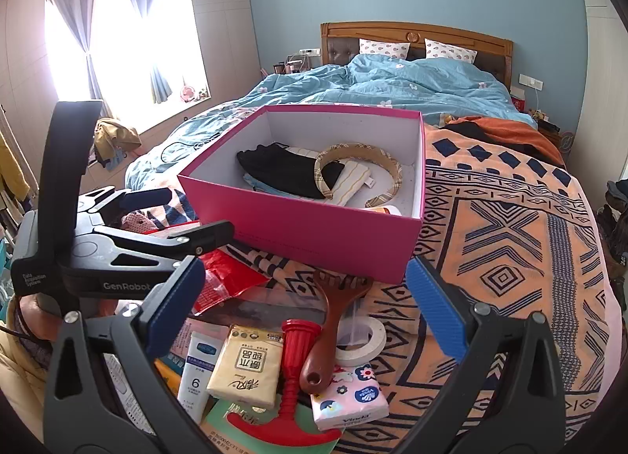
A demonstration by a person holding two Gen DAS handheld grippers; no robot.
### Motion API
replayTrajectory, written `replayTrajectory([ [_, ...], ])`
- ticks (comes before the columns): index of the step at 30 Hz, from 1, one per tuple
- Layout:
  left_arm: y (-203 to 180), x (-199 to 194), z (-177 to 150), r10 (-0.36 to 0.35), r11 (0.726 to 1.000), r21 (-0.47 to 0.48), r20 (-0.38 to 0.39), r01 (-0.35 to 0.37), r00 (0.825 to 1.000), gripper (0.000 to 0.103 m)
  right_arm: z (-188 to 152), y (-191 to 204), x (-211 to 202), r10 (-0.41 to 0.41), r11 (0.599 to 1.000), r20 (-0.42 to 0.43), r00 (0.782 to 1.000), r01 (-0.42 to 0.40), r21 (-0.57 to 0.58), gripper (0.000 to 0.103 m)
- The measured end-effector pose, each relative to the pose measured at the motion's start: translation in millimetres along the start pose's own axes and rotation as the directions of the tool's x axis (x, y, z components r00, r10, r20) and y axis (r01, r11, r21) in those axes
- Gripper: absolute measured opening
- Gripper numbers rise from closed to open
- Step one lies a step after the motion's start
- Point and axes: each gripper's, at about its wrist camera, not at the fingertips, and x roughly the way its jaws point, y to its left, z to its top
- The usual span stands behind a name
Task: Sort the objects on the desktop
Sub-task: 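Reach the right tool toward the brown wooden comb in the pile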
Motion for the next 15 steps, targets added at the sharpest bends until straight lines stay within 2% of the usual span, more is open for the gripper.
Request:
replayTrajectory([
  [11,0.5,-1.3,-0.4,-0.003,1.000,-0.003,0.002,0.003,1.000,0.103,0.2,-0.4,-1.1,0.011,1.000,-0.006,1.000,-0.011,-0.010,0.102],
  [15,1.4,-1.8,-1.0,-0.009,1.000,0.001,-0.004,0.009,1.000,0.103,1.5,0.5,-0.2,0.029,0.999,-0.034,0.999,-0.031,-0.035,0.102],
])
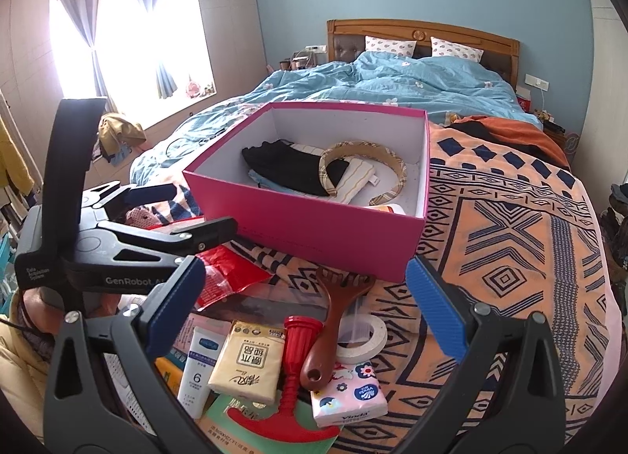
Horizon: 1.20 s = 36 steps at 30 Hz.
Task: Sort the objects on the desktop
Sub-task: 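Reach the right tool toward the brown wooden comb in the pile, then close the right tool on the brown wooden comb handle and lift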
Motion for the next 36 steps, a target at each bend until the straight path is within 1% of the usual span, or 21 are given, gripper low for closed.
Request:
replayTrajectory([
  [2,-7,-4,3,0.000,1.000,0.006,0.001,0.000,1.000,0.103,1,1,2,0.009,1.000,-0.028,1.000,-0.009,-0.027,0.102],
  [7,1,10,-7,-0.010,1.000,0.016,-0.051,0.011,0.999,0.103,3,3,10,0.017,0.994,-0.119,0.993,-0.031,-0.110,0.102],
  [10,4,13,-10,-0.014,1.000,0.009,-0.072,0.015,0.997,0.103,2,-1,16,0.038,0.990,-0.182,0.983,-0.062,-0.128,0.097],
  [11,5,13,-10,-0.014,1.000,0.004,-0.083,0.015,0.996,0.103,2,-3,19,0.040,0.990,-0.204,0.978,-0.067,-0.127,0.093],
  [13,8,14,-11,-0.015,1.000,-0.002,-0.072,0.015,0.997,0.103,-1,-8,28,0.050,0.988,-0.266,0.963,-0.086,-0.127,0.088],
  [14,9,15,-12,-0.013,1.000,-0.002,-0.057,0.013,0.998,0.103,-3,-12,34,0.047,0.989,-0.297,0.954,-0.087,-0.123,0.083],
  [15,10,16,-13,-0.016,1.000,-0.009,-0.063,0.016,0.998,0.103,-5,-15,40,0.042,0.989,-0.325,0.945,-0.085,-0.118,0.078],
  [17,12,18,-14,-0.016,1.000,-0.009,-0.065,0.015,0.998,0.103,-8,-21,50,0.038,0.991,-0.366,0.930,-0.081,-0.103,0.072],
  [19,11,20,-16,-0.020,1.000,-0.011,-0.062,0.019,0.998,0.103,-10,-25,60,0.042,0.993,-0.397,0.917,-0.084,-0.087,0.070],
  [20,11,21,-16,-0.022,1.000,-0.010,-0.066,0.021,0.998,0.103,-11,-26,65,0.048,0.993,-0.409,0.911,-0.089,-0.082,0.066],
  [21,11,22,-17,-0.024,1.000,-0.010,-0.069,0.023,0.997,0.103,-12,-27,70,0.061,0.992,-0.427,0.902,-0.101,-0.073,0.059],
  [23,10,23,-17,-0.023,1.000,-0.003,-0.065,0.022,0.998,0.103,-14,-28,81,0.075,0.992,-0.456,0.887,-0.113,-0.057,0.051],
  [25,10,23,-17,-0.034,0.999,-0.008,-0.072,0.033,0.997,0.103,-14,-32,92,0.082,0.993,-0.474,0.877,-0.113,-0.037,0.051],
  [27,8,24,-18,-0.036,0.999,-0.004,-0.073,0.036,0.997,0.103,-15,-40,103,0.118,0.992,-0.494,0.861,-0.123,0.022,0.050],
  [30,6,25,-19,-0.044,0.999,0.002,-0.078,0.044,0.996,0.103,-14,-51,114,0.138,0.990,-0.505,0.852,-0.111,0.084,0.050],
  [34,5,29,-20,-0.045,0.999,0.014,-0.080,0.046,0.996,0.103,-16,-55,128,0.137,0.990,-0.536,0.833,-0.096,0.102,0.050],
  [36,4,30,-20,-0.046,0.999,0.021,-0.086,0.048,0.995,0.103,-17,-55,136,0.140,0.990,-0.546,0.826,-0.098,0.105,0.043],
])
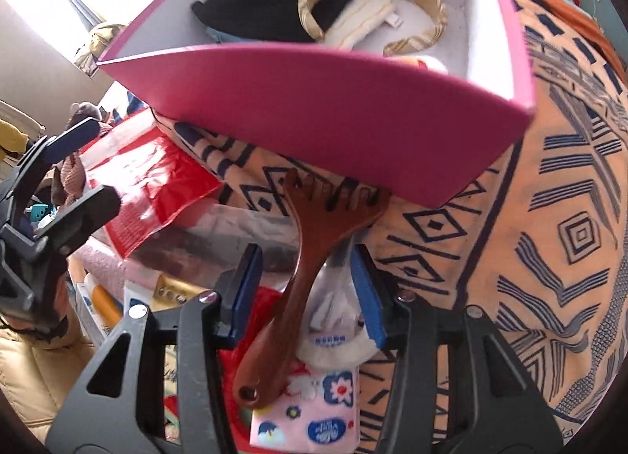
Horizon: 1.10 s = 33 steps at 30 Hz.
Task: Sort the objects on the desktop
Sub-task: 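Close the right tool on the brown wooden comb handle and lift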
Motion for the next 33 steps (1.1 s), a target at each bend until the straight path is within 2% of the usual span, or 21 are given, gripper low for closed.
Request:
replayTrajectory([
  [5,-2,1,0,-0.011,1.000,0.010,-0.003,0.011,1.000,0.103,4,-3,2,0.007,1.000,0.001,1.000,-0.007,0.008,0.041],
  [11,-6,3,-1,-0.021,0.999,0.024,-0.006,0.022,1.000,0.103,6,0,5,-0.044,0.999,-0.002,0.999,0.044,-0.007,0.040],
  [13,-7,4,-2,-0.020,0.999,0.028,-0.007,0.020,1.000,0.103,5,0,4,-0.062,0.998,0.006,0.998,0.062,-0.017,0.034],
  [17,-8,4,-1,-0.023,0.999,0.028,-0.007,0.023,1.000,0.103,0,-4,-5,-0.020,1.000,0.008,1.000,0.020,-0.012,0.025],
  [25,-12,8,-1,-0.031,0.998,0.046,-0.024,0.032,0.999,0.103,1,4,1,-0.052,0.997,-0.011,0.999,0.051,-0.061,0.026],
  [29,-13,8,-2,-0.057,0.997,0.040,-0.023,0.058,0.998,0.103,-3,3,-4,-0.031,0.997,0.024,0.999,0.033,-0.064,0.023],
  [33,-16,9,-1,-0.110,0.993,0.042,-0.038,0.112,0.993,0.103,-12,-3,-20,0.011,0.999,0.096,0.995,-0.007,-0.039,0.021],
])
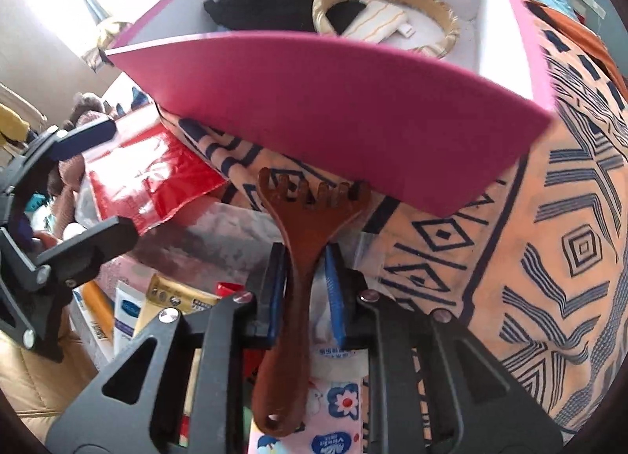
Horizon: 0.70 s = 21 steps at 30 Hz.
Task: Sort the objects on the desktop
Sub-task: 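Close the right tool on the brown wooden comb handle and lift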
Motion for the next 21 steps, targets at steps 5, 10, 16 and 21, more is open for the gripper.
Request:
replayTrajectory([
  [5,-12,1,1,-0.071,0.997,0.032,-0.011,0.071,0.997,0.102,-6,-4,-22,0.055,0.998,0.087,0.995,-0.058,0.025,0.020],
  [10,-29,4,3,-0.140,0.987,0.078,-0.019,0.141,0.990,0.102,-9,5,-36,0.111,0.992,0.187,0.976,-0.120,0.040,0.012],
  [16,-38,20,6,-0.123,0.986,0.102,-0.058,0.129,0.991,0.102,-5,1,-26,0.118,0.990,0.164,0.979,-0.130,0.064,0.013],
  [21,-35,24,0,-0.075,0.988,0.128,-0.063,0.082,0.995,0.102,-7,-1,-17,0.099,0.994,0.082,0.992,-0.102,0.039,0.015],
])
